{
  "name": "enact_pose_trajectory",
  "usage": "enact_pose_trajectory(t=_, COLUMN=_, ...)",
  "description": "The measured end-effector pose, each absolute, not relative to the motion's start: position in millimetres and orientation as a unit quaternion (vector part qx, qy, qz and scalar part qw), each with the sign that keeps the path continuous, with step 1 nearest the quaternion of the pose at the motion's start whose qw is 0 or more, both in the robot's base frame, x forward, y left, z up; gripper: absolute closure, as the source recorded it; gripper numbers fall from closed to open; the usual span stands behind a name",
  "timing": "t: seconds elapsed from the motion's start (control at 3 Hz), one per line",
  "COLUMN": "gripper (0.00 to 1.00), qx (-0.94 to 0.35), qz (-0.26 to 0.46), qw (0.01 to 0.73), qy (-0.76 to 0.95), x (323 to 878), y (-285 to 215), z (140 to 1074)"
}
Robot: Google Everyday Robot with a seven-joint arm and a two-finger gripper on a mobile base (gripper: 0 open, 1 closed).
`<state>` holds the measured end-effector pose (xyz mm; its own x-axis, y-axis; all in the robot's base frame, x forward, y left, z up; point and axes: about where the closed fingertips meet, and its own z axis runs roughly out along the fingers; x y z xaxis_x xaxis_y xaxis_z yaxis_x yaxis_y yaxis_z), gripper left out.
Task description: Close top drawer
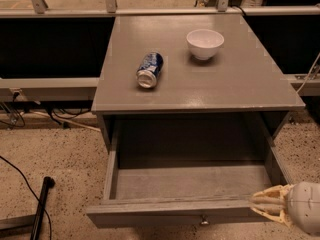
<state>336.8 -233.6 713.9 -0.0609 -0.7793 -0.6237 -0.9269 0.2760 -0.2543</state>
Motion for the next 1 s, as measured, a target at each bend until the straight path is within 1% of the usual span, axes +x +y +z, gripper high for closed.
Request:
enact_pose_trajectory(t=0.33, gripper=1.00, qx=-0.590, qz=0.173, qw=0.375, qy=0.694, x=336.1, y=-226.3, z=711.6)
enact_pose_trajectory(t=0.67, gripper=1.00, qx=-0.605, qz=0.213, qw=0.363, qy=0.676, x=322.3, y=-206.7, z=725.9)
enact_pose_trajectory(t=1.0, gripper=1.00, qx=-0.610, qz=0.237, qw=0.350, qy=0.670, x=307.6, y=-195.4, z=713.9)
